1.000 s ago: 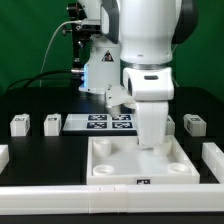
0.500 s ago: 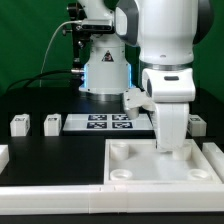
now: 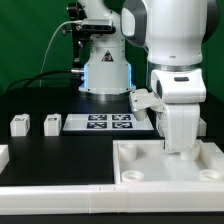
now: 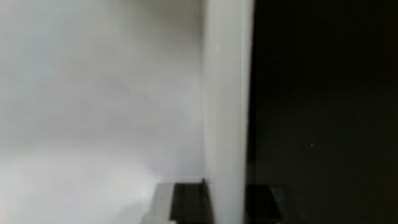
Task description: Assemble one leg
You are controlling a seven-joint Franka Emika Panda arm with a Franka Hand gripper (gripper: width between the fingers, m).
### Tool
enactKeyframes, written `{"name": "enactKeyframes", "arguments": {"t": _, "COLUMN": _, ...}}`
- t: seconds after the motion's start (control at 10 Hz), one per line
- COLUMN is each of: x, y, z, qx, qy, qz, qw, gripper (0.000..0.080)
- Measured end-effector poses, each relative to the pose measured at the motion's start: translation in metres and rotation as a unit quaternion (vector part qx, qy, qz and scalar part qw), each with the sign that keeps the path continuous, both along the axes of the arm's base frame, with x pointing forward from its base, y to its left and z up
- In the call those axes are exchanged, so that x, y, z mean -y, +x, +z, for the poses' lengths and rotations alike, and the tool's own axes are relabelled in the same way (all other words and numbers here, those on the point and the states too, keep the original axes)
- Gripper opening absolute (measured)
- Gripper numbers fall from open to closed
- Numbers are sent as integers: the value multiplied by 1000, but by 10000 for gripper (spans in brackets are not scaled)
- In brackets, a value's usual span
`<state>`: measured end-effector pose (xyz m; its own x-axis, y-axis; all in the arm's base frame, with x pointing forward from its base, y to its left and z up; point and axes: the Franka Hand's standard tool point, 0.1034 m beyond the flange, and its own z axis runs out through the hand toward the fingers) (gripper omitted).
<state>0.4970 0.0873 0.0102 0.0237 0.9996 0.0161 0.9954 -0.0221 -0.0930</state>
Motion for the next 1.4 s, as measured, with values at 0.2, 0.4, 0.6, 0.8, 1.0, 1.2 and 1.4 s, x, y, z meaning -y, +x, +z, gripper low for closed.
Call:
{"name": "enactKeyframes", "arguments": {"t": 0.2, "x": 1, "y": 0, "z": 0, "qx": 0, "qy": 0, "qz": -1, "qw": 1000, "gripper": 284}}
{"name": "enactKeyframes", "arguments": {"t": 0.4, "x": 1, "y": 1, "z": 1, "qx": 1, "qy": 0, "qz": -2, "qw": 1000, "gripper": 586}}
{"name": "enactKeyframes", "arguments": {"t": 0.6, "x": 2, "y": -2, "z": 9, "qx": 5, "qy": -4, "qz": -17, "qw": 1000, "gripper": 636}}
{"name": "enactKeyframes", "arguments": {"t": 0.8, "x": 6, "y": -9, "z": 22, "qx": 9, "qy": -8, "qz": -24, "qw": 1000, "gripper": 646}}
{"name": "enactKeyframes", "arguments": {"t": 1.0, "x": 9, "y": -17, "z": 34, "qx": 15, "qy": -13, "qz": -36, "qw": 999, "gripper": 649}}
{"name": "enactKeyframes", "arguments": {"t": 1.2, "x": 7, "y": -26, "z": 39, "qx": 25, "qy": -13, "qz": -68, "qw": 997, "gripper": 649}}
{"name": "enactKeyframes", "arguments": {"t": 1.4, "x": 6, "y": -31, "z": 43, "qx": 31, "qy": -13, "qz": -90, "qw": 995, "gripper": 649}}
